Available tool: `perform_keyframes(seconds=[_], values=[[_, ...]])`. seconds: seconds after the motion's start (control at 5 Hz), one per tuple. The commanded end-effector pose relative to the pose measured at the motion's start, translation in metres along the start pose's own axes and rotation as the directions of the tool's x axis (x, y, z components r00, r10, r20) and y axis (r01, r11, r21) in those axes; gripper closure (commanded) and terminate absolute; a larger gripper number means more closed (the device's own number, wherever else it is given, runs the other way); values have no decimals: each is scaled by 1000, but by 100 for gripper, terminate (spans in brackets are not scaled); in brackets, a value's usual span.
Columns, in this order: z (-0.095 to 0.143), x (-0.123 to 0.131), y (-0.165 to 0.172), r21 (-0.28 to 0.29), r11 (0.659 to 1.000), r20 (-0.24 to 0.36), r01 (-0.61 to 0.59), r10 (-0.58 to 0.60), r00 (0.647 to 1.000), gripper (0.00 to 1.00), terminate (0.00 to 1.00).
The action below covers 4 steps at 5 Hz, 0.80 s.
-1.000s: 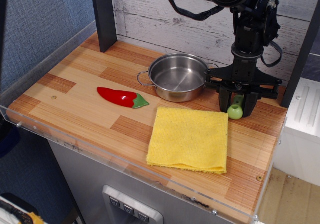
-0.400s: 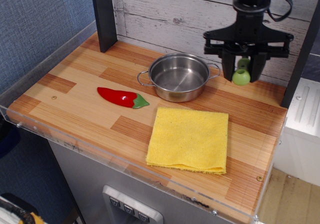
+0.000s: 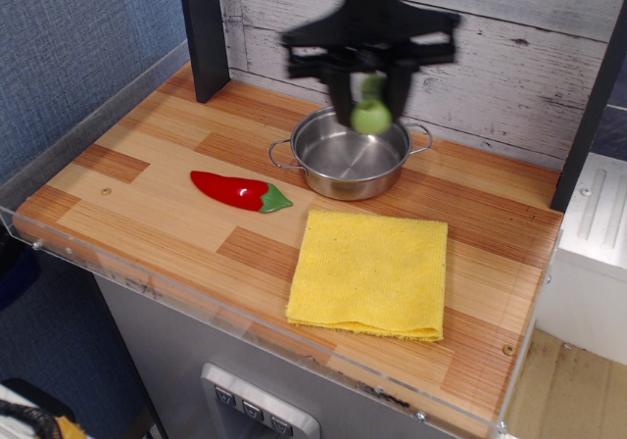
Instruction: Pick up the green spatula and place it on the left of the pot
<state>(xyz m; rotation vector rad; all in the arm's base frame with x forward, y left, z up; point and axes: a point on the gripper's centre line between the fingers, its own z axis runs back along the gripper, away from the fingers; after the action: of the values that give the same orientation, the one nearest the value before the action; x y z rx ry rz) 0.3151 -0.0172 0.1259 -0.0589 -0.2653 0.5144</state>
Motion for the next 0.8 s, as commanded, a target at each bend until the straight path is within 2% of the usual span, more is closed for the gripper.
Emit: perform_keyframes(seconds=[0.0,0.4,0.6], values=[[15,32,64,31,988,62,-153,151,987,100,0],[-10,76,112,96,958,52,-269,265,963,100,0],[-24,88,119,132,953,48,-273,269,962,100,0]])
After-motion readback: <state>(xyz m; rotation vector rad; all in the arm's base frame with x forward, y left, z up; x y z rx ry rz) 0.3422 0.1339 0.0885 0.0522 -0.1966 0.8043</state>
